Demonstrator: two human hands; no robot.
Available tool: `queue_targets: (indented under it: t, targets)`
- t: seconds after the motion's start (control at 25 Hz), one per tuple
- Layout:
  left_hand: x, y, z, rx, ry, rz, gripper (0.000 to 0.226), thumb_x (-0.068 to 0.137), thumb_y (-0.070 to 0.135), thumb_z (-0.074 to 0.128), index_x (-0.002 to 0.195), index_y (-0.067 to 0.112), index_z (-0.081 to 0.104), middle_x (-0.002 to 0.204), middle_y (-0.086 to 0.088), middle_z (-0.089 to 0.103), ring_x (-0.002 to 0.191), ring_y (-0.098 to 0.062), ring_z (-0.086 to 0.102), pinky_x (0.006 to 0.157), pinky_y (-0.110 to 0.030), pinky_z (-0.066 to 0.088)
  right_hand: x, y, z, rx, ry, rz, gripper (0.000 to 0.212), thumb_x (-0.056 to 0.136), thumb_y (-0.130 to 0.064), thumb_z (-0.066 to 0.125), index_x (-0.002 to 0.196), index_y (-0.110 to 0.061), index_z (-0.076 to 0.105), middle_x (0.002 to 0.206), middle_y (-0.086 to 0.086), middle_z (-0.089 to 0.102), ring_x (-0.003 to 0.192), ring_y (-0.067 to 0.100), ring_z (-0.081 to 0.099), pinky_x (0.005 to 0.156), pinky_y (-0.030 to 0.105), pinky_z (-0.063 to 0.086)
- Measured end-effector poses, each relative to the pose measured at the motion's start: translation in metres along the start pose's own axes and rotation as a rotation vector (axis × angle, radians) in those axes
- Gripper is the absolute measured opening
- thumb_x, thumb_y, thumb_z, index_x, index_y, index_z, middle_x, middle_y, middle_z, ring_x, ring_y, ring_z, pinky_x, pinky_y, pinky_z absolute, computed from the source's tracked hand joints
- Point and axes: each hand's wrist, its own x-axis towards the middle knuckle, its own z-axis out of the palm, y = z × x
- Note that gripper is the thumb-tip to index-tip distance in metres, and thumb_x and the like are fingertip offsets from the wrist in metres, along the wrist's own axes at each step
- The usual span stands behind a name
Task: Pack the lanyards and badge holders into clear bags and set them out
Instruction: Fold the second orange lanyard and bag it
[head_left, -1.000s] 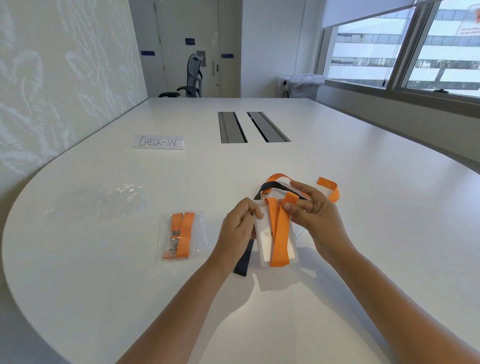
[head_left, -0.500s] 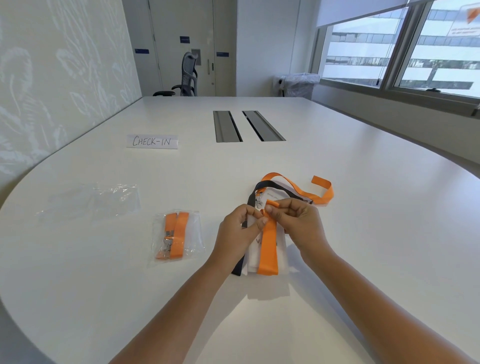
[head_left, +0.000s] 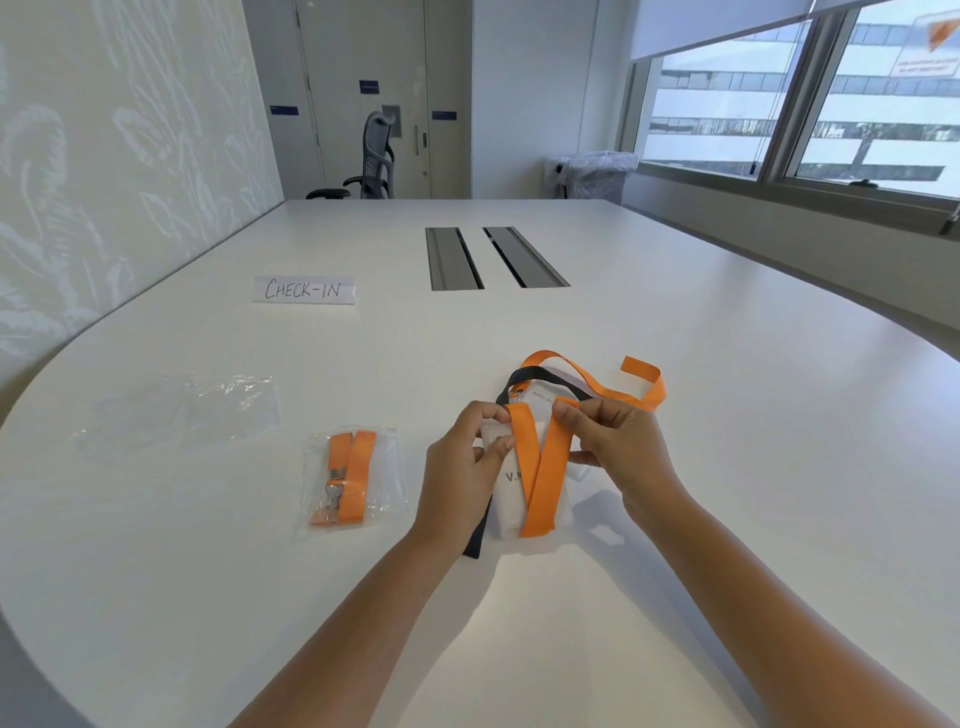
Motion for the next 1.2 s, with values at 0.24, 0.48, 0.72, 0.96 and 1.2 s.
queue_targets:
  t: [0.24, 0.48, 0.72, 0.96, 1.2]
  targets:
    - [0.002, -0.006, 0.002, 0.065, 0.038, -0.019, 0.018, 0.090, 0.020, 0.056, 0.107, 0.023, 0.057, 0.110, 0.004, 0.064, 0.096, -0.016, 0.060, 0.085, -0.025, 0.048, -0.004, -0.005, 0.002, -0.192, -0.128, -0.004, 0.021, 0.091, -0.034, 0.053, 0.076, -0.022, 0.060, 0.087, 0.000, 0.072, 0.061, 0.007, 0.058, 0.051, 0.018, 0.049]
    - [0.003, -0.008, 0.002, -0.003, 0.016, -0.104, 0.018, 0.090, 0.018, 0.055, 0.104, 0.029, 0.058, 0.108, 0.009, 0.060, 0.097, -0.011, 0.056, 0.086, -0.023, 0.046, -0.006, -0.004, 0.007, -0.104, -0.243, 0.113, 0.026, 0.092, -0.038, 0.047, 0.082, -0.017, 0.057, 0.079, 0.002, 0.062, 0.074, 0.015, 0.057, 0.065, 0.024, 0.046]
    - [0.004, -0.002, -0.003, -0.281, -0.090, -0.287, 0.024, 0.092, 0.012, 0.050, 0.101, 0.025, 0.067, 0.112, 0.004, 0.062, 0.103, -0.018, 0.058, 0.087, -0.030, 0.051, -0.008, 0.000, 0.011, -0.043, -0.333, 0.097, 0.025, 0.092, -0.038, 0.044, 0.088, -0.018, 0.059, 0.079, -0.007, 0.070, 0.077, 0.011, 0.065, 0.074, 0.024, 0.054]
    - [0.002, 0.000, 0.001, -0.296, -0.139, -0.342, 0.028, 0.092, 0.009, 0.049, 0.079, 0.026, 0.068, 0.104, -0.004, 0.065, 0.092, -0.022, 0.063, 0.081, -0.036, 0.054, -0.007, 0.000, 0.009, -0.023, -0.291, 0.002, 0.020, 0.093, -0.029, 0.047, 0.082, -0.016, 0.058, 0.086, -0.001, 0.070, 0.077, 0.009, 0.067, 0.065, 0.019, 0.055]
    - [0.001, 0.004, 0.007, -0.050, -0.293, -0.218, 0.023, 0.095, 0.022, 0.045, 0.110, 0.024, 0.062, 0.106, 0.005, 0.063, 0.097, -0.013, 0.060, 0.086, -0.021, 0.047, -0.011, -0.002, 0.013, 0.006, -0.289, -0.093, 0.015, 0.092, -0.025, 0.047, 0.084, -0.018, 0.057, 0.089, -0.001, 0.071, 0.080, 0.009, 0.069, 0.069, 0.020, 0.056]
